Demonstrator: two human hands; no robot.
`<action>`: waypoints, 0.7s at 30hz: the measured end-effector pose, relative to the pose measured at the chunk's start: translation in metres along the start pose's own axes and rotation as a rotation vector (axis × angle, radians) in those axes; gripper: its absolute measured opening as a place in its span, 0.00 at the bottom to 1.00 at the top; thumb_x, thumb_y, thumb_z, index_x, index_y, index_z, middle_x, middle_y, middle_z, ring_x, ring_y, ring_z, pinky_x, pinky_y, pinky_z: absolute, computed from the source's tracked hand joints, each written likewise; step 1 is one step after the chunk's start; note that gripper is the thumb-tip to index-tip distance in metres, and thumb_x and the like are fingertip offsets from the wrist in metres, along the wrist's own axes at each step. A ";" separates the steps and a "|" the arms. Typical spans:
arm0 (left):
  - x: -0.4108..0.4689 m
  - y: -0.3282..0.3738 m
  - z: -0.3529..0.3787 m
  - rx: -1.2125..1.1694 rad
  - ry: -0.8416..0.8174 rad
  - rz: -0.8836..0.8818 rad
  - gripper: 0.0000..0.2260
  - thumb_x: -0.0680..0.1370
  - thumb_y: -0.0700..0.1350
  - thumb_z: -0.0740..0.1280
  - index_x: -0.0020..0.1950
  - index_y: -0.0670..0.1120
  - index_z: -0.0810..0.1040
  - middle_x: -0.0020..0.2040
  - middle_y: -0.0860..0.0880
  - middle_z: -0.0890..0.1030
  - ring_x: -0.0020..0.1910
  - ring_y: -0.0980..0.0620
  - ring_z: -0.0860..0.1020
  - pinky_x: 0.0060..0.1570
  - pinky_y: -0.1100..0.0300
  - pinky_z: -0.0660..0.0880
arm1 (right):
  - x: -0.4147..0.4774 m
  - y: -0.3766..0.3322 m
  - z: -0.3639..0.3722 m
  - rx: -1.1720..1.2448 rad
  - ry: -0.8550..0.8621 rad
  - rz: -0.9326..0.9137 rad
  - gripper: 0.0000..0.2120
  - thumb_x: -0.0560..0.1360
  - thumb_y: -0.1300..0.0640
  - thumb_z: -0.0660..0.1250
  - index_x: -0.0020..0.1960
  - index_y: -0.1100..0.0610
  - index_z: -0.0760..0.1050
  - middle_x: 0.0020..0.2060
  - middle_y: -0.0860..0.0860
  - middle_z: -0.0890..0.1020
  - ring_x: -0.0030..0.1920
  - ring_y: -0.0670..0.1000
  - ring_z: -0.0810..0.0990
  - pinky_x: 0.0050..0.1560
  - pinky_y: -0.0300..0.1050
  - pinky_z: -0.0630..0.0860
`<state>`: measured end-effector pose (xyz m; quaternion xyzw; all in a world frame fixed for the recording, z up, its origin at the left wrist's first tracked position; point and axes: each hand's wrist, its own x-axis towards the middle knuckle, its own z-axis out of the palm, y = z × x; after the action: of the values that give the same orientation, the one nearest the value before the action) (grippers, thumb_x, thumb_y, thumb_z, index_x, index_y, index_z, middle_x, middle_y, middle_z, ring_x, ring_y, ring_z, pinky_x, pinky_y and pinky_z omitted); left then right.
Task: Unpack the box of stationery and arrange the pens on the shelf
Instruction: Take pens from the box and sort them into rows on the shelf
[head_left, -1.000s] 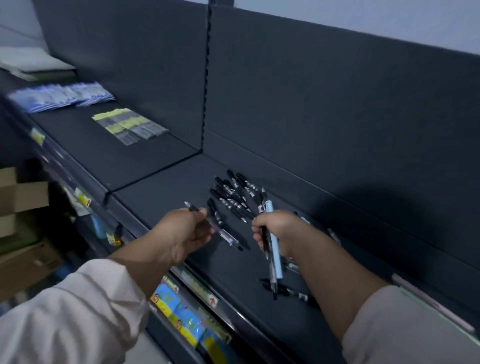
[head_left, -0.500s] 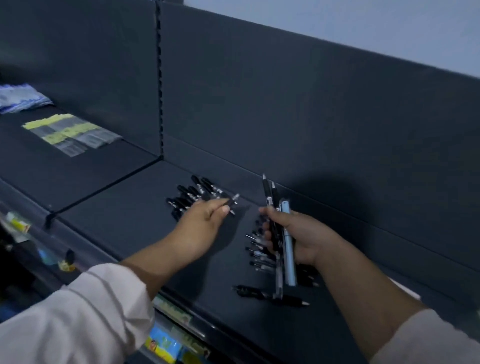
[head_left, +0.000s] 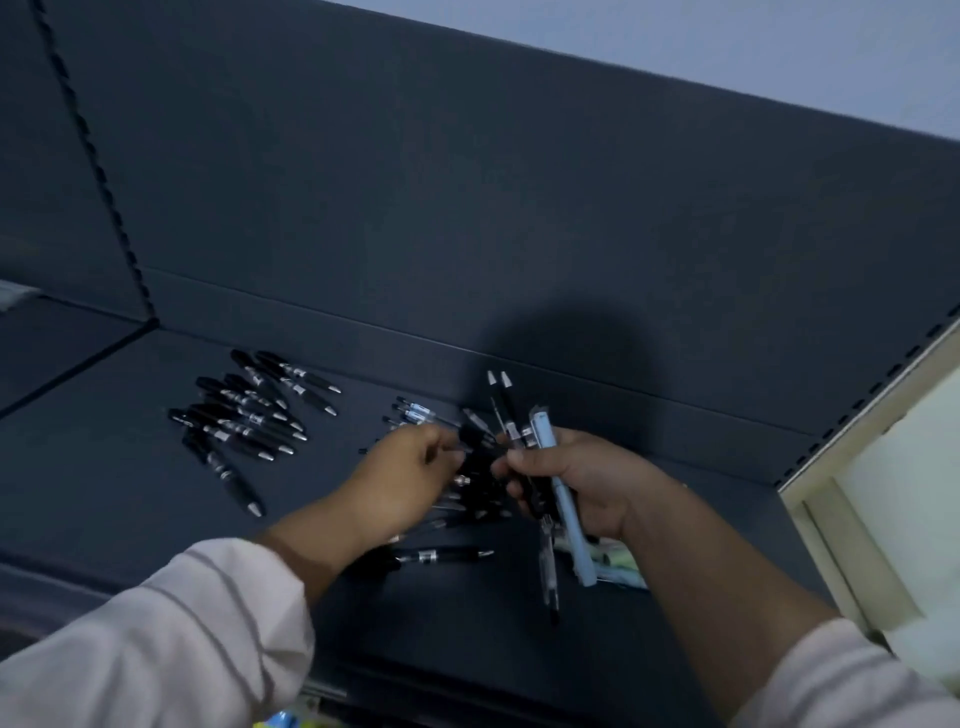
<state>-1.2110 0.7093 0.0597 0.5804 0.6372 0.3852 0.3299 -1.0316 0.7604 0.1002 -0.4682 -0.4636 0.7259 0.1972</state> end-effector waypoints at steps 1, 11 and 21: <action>-0.001 0.010 0.000 -0.234 -0.003 -0.080 0.06 0.79 0.46 0.64 0.44 0.48 0.78 0.38 0.47 0.77 0.35 0.51 0.73 0.39 0.57 0.71 | 0.000 0.001 0.001 -0.033 -0.010 -0.006 0.07 0.75 0.68 0.66 0.46 0.57 0.75 0.36 0.54 0.83 0.32 0.50 0.79 0.36 0.43 0.76; -0.006 0.035 -0.004 -0.612 0.058 -0.389 0.08 0.74 0.47 0.71 0.40 0.44 0.78 0.28 0.47 0.74 0.22 0.56 0.68 0.21 0.67 0.64 | 0.010 0.002 0.035 -0.311 -0.202 -0.144 0.11 0.70 0.70 0.70 0.47 0.58 0.78 0.38 0.54 0.83 0.36 0.47 0.81 0.36 0.39 0.76; -0.015 0.021 -0.036 -0.906 0.170 -0.490 0.07 0.76 0.38 0.68 0.53 0.41 0.75 0.44 0.44 0.80 0.35 0.53 0.77 0.23 0.67 0.72 | 0.016 -0.005 0.057 -0.139 -0.145 -0.006 0.02 0.77 0.60 0.66 0.45 0.56 0.76 0.35 0.53 0.83 0.33 0.50 0.81 0.33 0.42 0.77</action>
<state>-1.2307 0.6909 0.0948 0.1800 0.5482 0.5795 0.5755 -1.0894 0.7466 0.1045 -0.4254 -0.5273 0.7235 0.1325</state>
